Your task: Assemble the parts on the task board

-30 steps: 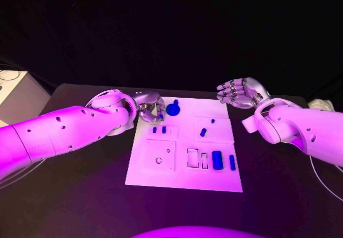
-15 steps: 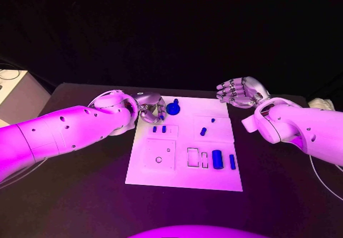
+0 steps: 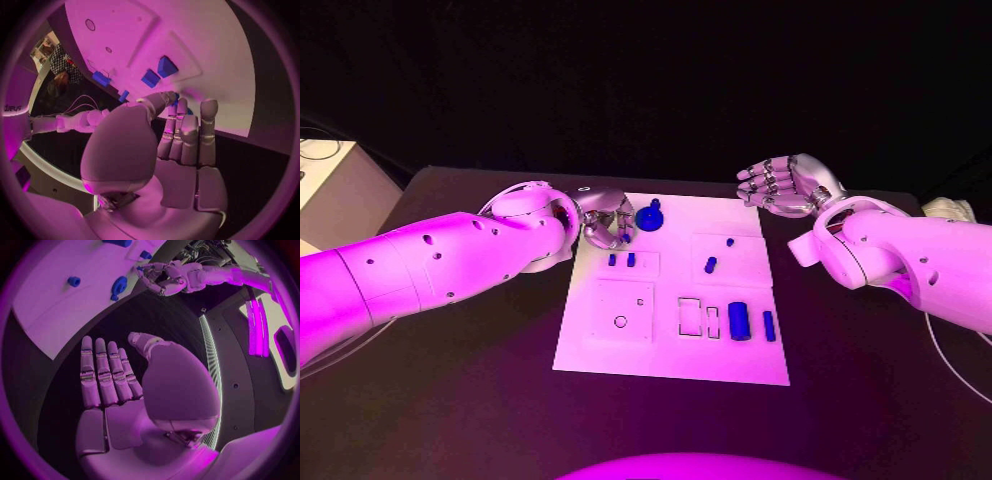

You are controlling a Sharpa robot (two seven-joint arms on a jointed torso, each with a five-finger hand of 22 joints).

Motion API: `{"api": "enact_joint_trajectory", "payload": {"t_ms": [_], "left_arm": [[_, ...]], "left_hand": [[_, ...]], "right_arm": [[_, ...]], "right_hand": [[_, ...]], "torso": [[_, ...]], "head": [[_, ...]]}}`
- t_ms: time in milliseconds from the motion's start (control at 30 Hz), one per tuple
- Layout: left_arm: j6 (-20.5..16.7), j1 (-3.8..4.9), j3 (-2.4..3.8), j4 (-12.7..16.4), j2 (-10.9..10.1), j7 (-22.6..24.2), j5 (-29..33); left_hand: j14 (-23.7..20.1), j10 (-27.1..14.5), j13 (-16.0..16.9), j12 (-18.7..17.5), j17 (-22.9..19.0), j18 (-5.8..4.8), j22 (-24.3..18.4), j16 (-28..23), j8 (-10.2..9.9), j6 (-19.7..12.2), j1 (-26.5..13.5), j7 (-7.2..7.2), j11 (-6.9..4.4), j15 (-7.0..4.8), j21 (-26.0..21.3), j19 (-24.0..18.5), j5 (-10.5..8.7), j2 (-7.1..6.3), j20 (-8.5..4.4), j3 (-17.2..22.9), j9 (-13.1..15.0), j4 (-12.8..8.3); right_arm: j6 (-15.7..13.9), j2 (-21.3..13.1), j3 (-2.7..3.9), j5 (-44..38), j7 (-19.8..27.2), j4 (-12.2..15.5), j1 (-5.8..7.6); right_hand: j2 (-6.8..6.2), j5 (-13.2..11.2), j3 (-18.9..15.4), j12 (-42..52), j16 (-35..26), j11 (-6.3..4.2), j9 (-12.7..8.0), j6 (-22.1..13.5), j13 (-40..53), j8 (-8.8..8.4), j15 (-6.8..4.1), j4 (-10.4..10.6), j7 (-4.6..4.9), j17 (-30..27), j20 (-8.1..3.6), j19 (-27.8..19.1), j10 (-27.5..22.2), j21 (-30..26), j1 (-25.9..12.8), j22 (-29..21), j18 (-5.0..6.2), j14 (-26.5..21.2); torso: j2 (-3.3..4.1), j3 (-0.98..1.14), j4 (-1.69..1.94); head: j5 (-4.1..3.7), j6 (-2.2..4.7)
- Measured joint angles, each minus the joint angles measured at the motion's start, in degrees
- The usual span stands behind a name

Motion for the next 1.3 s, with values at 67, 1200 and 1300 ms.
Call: {"api": "enact_joint_trajectory", "payload": {"t_ms": [67,1200,1300], "left_arm": [[0.01,-0.01,-0.03,-0.07,0.1,-0.01,-0.07],[0.06,0.09,-0.48,-0.65,0.79,-0.32,-0.35],[0.04,-0.01,-0.61,-0.62,0.73,-0.36,-0.36]], "left_hand": [[0.0,0.0,0.03,0.0,0.03,0.0,0.0,0.0,0.0,0.01,0.0,-0.01,0.0,0.0,0.0,0.0,0.0,0.0,0.0,0.0,0.01,0.0],[1.12,1.46,1.15,0.57,1.7,0.0,0.91,1.11,-0.93,1.63,-0.65,-0.39,-0.62,-0.29,0.85,0.83,-0.19,-0.31,-0.2,-1.35,0.66,-0.37],[1.12,1.4,1.84,0.94,1.69,0.0,0.52,1.11,-2.13,0.17,-1.37,-0.22,-0.47,-0.3,0.74,0.82,-0.23,-0.12,-0.2,-1.34,0.22,-0.38]], "right_arm": [[0.0,0.01,0.0,-0.01,0.01,0.01,0.0],[0.01,-0.12,0.0,-0.05,0.01,0.27,-0.01],[-0.01,-0.14,0.0,-0.06,0.0,0.25,-0.02]], "right_hand": [[0.0,0.0,0.0,-0.08,0.0,0.0,0.0,0.0,0.0,0.0,0.0,0.0,0.0,0.0,0.0,0.0,0.0,0.0,0.0,-0.02,0.0,0.0],[0.0,0.0,-0.16,-0.28,-0.24,0.0,0.01,0.0,0.0,-0.22,0.2,-0.16,0.0,-0.38,0.0,0.0,0.0,0.0,0.0,-0.39,0.0,0.2],[0.0,0.0,-0.17,-0.28,-0.45,0.0,0.01,0.0,0.0,-0.22,0.2,-0.16,0.0,-0.38,0.0,0.0,0.0,0.0,0.0,-0.39,0.0,0.19]], "torso": [[0.0,-0.01,0.0],[-0.01,-0.01,0.04],[-0.01,-0.04,0.04]], "head": [[0.0,0.0],[-0.2,-0.24],[-0.22,-0.25]]}}
